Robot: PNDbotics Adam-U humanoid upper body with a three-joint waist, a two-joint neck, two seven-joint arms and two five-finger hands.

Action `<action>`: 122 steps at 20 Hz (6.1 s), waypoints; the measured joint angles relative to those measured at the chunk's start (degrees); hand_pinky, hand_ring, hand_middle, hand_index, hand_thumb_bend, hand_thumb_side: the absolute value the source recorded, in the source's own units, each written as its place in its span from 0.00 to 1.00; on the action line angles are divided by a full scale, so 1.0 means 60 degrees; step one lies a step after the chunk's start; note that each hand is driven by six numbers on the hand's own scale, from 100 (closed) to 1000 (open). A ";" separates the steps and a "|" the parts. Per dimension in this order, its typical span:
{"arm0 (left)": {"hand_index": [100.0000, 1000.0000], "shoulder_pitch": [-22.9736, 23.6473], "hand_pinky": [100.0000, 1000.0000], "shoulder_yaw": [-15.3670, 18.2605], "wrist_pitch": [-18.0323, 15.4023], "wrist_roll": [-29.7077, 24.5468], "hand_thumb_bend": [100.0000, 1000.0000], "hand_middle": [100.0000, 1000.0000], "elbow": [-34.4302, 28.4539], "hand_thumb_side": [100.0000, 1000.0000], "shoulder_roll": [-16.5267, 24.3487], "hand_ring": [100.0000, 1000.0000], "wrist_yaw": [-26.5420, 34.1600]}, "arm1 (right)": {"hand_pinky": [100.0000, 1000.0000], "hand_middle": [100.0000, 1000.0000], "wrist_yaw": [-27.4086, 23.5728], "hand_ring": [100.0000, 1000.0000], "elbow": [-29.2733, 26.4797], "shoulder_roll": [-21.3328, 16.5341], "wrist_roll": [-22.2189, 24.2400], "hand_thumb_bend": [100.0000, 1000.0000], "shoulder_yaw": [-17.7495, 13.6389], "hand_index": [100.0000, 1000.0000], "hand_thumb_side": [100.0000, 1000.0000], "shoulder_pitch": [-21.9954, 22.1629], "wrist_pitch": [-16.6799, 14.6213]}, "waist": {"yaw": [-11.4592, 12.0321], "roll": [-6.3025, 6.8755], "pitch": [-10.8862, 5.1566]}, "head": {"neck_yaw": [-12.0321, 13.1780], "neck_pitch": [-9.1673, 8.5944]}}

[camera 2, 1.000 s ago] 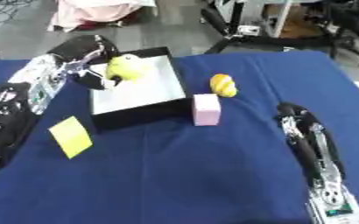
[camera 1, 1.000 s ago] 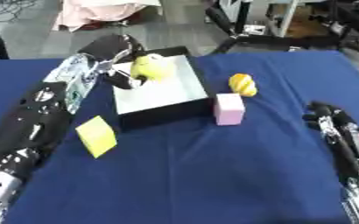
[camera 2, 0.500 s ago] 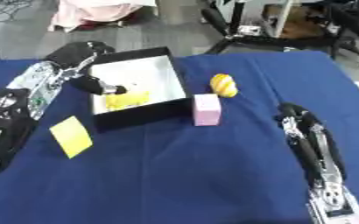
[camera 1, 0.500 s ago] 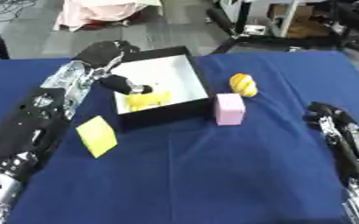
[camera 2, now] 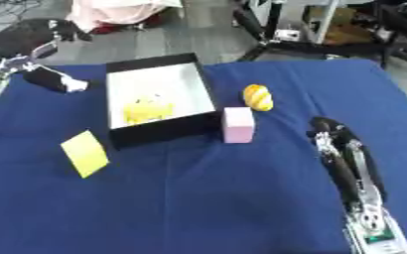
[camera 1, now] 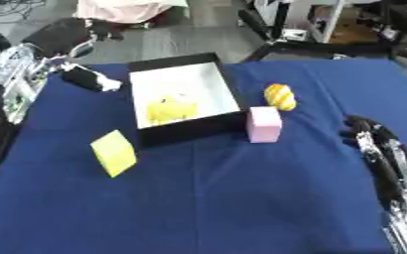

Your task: Pick up objects on the table and place them in the box.

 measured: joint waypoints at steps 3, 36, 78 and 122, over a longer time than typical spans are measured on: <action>0.85 0.0816 0.80 -0.0753 -0.0525 -0.0480 0.59 0.71 -0.0863 0.52 0.0826 0.70 0.0519 | 0.76 0.71 0.0019 0.71 0.0001 -0.0011 -0.0012 0.00 -0.0002 0.76 0.68 0.0002 0.0004 | 0.0007 0.0039 0.0000 | -0.0025 0.0000; 0.90 0.0674 0.84 -0.1468 -0.0226 -0.5109 0.59 0.79 -0.1756 0.29 0.1000 0.75 0.2795 | 0.76 0.71 0.0044 0.71 0.0005 -0.0022 -0.0003 0.00 0.0001 0.76 0.67 0.0044 0.0009 | 0.0060 0.0040 -0.0038 | -0.0187 0.0001; 0.61 -0.0568 0.73 -0.0453 0.0130 -0.5465 0.35 0.46 -0.1689 0.11 0.0374 0.50 0.2631 | 0.76 0.71 0.0042 0.71 0.0061 -0.0013 0.0036 0.00 0.0005 0.76 0.68 0.0020 0.0013 | 0.0043 0.0039 -0.0071 | -0.0232 0.0001; 0.81 0.3075 0.65 0.2607 0.4081 0.1712 0.51 0.66 -0.5281 0.72 -0.0371 0.65 0.7581 | 0.77 0.73 0.0651 0.73 0.0558 -0.1930 0.0755 0.00 0.0547 0.81 0.49 -0.2234 0.0290 | 0.0349 -0.0002 -0.0091 | -0.0409 0.0001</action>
